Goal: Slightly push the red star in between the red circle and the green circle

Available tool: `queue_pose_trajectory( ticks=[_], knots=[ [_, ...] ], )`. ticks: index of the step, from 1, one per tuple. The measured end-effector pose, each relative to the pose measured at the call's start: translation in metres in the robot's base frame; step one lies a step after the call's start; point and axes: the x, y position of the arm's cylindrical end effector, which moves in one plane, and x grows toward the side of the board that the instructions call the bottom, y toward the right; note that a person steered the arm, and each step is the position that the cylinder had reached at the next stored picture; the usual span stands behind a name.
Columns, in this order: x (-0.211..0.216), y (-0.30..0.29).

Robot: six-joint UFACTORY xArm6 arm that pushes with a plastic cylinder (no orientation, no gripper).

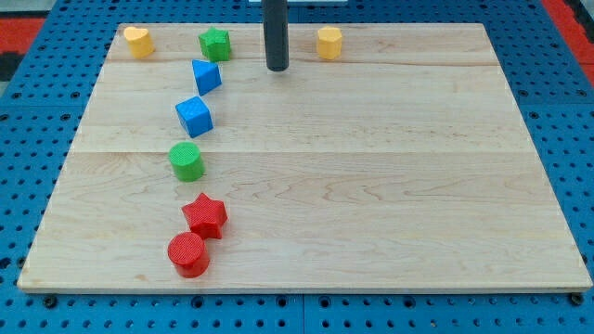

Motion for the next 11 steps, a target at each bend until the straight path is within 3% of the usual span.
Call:
queue_pose_trajectory(
  ticks=[1,3,4,5,6,7,8,11],
  knots=[
    [0.043,0.022],
    [0.062,0.023],
    [0.132,0.04],
    [0.191,0.008],
    [0.235,0.002],
    [0.264,-0.04],
    [0.259,-0.064],
    [0.242,-0.065]
  ],
)
